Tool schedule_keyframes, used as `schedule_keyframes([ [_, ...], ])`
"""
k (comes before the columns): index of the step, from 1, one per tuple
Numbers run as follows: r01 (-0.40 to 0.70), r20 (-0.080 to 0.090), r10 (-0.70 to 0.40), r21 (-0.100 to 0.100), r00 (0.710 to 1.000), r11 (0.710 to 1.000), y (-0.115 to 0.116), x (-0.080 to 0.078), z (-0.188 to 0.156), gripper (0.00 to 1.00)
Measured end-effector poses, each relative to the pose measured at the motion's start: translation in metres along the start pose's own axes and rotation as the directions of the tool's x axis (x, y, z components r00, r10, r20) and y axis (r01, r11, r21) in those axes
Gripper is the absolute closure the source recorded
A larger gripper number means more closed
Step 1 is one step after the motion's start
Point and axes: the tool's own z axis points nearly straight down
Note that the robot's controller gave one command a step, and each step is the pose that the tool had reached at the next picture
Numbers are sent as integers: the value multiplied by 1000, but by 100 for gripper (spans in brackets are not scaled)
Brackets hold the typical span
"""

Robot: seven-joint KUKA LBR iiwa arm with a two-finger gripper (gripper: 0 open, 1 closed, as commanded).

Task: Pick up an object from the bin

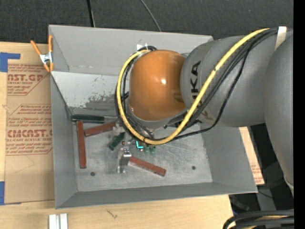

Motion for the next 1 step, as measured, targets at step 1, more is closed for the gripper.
schedule_keyframes([
  [1,-2,8,2,-1,1000,1000,-1,-2,-4,0],
])
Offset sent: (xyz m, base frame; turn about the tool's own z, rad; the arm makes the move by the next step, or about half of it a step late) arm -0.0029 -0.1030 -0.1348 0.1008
